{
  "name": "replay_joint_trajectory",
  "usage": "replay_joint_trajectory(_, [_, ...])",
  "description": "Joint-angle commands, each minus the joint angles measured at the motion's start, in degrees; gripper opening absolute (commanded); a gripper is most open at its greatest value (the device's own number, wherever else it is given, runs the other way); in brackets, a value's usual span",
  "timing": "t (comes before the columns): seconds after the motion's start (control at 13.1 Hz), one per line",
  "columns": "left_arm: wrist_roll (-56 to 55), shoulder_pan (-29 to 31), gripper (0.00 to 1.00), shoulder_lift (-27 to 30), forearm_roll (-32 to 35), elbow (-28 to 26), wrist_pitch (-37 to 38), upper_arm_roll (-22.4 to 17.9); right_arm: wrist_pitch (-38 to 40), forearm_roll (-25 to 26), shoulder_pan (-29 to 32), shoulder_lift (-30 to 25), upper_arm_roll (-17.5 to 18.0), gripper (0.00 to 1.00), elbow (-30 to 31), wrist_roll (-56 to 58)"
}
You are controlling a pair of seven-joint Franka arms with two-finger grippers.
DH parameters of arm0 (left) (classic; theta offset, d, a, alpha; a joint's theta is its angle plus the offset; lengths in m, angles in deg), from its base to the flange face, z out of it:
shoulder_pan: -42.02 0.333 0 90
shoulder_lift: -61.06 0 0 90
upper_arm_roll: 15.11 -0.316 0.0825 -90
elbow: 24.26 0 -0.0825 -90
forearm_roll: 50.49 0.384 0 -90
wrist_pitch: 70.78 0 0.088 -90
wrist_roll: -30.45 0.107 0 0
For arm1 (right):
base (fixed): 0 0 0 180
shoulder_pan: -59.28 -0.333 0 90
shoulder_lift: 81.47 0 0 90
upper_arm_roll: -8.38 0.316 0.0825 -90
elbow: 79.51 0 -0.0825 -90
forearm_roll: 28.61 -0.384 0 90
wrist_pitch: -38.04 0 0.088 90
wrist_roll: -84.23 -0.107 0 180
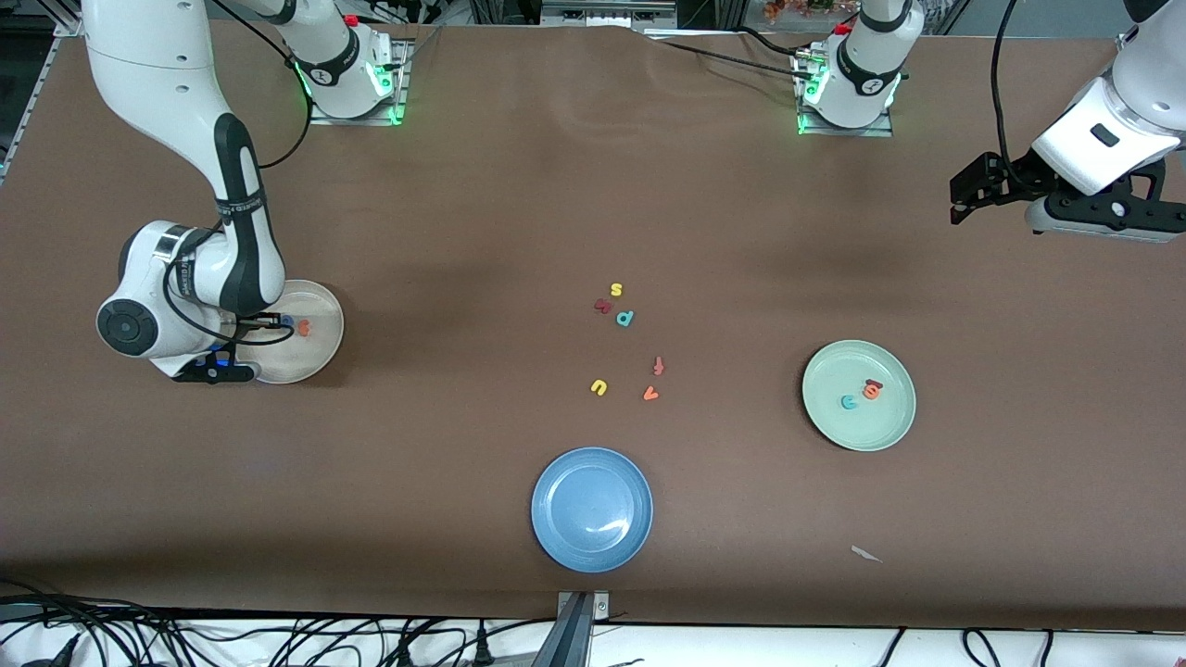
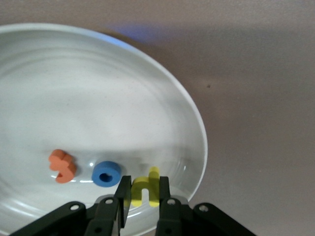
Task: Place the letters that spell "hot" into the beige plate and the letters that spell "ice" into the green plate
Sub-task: 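Lower the yellow letter onto the beige plate and open the right gripper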
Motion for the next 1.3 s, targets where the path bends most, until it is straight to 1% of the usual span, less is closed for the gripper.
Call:
replay_joint_trajectory(0.0, [1.0, -0.4, 1.0, -0.4, 0.8, 1.2, 0.2, -0.2, -0.3, 0.7, 0.0, -0.8, -0.1, 0.76, 0.2, 1.0])
replay_joint_trajectory(0.08, [1.0, -0.4, 1.0, -0.5, 0.8, 1.2, 0.2, -0.2, 0.0, 0.5, 0.0, -1.2, -0.1, 0.96, -0.1, 1.0])
replay_joint_trajectory(0.15, [1.0, -0.4, 1.0, -0.5, 0.8, 1.2, 0.2, -0.2, 0.2, 0.4, 0.0, -1.8, -0.2, 0.99, -0.4, 0.8])
replay_joint_trajectory(0.31, [1.0, -0.5, 1.0, -0.5, 0.8, 1.2, 0.2, -0.2, 1.4, 0.3, -0.1, -4.6, -0.1, 0.99, -1.8, 0.0])
replay_joint_trajectory(0.46, [1.1, -0.4, 1.0, -0.4, 0.8, 1.2, 0.2, -0.2, 4.7, 0.2, -0.1, -7.3, -0.6, 0.99, -5.6, 0.0])
replay_joint_trajectory(0.53, [1.1, -0.4, 1.0, -0.5, 0.7, 1.3, 0.2, -0.2, 8.1, 0.2, -0.1, -7.6, -1.0, 0.99, -8.9, 0.0])
replay_joint_trajectory(0.61, [1.1, -0.5, 1.0, -0.6, 0.9, 2.8, 0.3, -0.2, 12.6, 0.1, -0.1, -7.9, -1.9, 0.99, -12.9, 0.2])
replay_joint_trajectory(0.69, [1.1, -0.6, 1.0, -0.7, 0.8, 3.1, 1.1, -0.1, 18.0, 0.0, -0.1, -7.8, -2.2, 0.99, -17.4, 0.2])
replay_joint_trajectory(0.84, [1.2, -0.8, 1.0, -0.7, 0.7, 3.4, 1.4, -0.1, 26.6, 0.0, 0.0, -7.9, -2.3, 0.99, -24.6, -0.2])
replay_joint_trajectory(0.99, [1.4, -0.6, 1.0, -0.8, 0.6, 3.5, 1.4, -0.1, 31.3, -0.1, -0.1, -7.9, -2.4, 0.99, -29.5, -0.7])
replay_joint_trajectory(1.22, [0.8, -0.6, 1.0, -1.1, 0.5, 3.6, 1.5, -0.2, 35.0, -0.1, -0.1, -8.4, -2.7, 0.99, -34.9, -2.7])
